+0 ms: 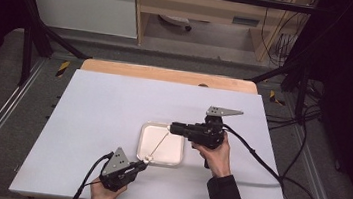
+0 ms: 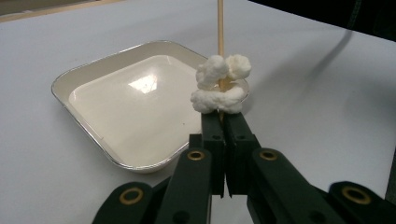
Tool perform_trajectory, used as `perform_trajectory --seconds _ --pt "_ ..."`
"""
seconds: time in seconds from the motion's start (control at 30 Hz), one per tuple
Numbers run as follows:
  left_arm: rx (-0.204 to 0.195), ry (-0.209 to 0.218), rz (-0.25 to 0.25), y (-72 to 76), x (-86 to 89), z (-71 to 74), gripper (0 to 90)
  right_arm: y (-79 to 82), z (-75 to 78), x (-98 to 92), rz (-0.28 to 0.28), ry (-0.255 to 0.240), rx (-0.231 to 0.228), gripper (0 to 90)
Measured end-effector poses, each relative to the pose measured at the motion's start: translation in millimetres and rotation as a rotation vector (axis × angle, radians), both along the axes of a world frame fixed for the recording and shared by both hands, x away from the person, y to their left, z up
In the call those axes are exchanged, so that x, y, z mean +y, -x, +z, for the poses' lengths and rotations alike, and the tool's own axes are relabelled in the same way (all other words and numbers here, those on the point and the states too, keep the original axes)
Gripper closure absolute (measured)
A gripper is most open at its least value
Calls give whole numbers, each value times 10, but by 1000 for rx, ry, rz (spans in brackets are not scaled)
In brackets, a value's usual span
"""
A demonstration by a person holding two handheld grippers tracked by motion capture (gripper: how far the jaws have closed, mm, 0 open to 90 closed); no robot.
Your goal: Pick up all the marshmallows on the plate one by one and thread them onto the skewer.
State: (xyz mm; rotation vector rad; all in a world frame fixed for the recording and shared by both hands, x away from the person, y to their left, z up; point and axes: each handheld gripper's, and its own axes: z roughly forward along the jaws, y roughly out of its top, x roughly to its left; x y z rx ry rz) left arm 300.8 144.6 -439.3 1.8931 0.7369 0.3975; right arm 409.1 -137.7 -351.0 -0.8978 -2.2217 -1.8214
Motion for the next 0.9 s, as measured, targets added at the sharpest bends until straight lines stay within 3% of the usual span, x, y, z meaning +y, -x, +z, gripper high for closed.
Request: perform_trajectory --seconds 0.33,0.9 --pt "3 -19 0 -2 -10 -8 882 9 -52 46 31 6 33 785" --pt "20 -49 17 0 -75 -24 885 80 -153 135 68 -7 38 828"
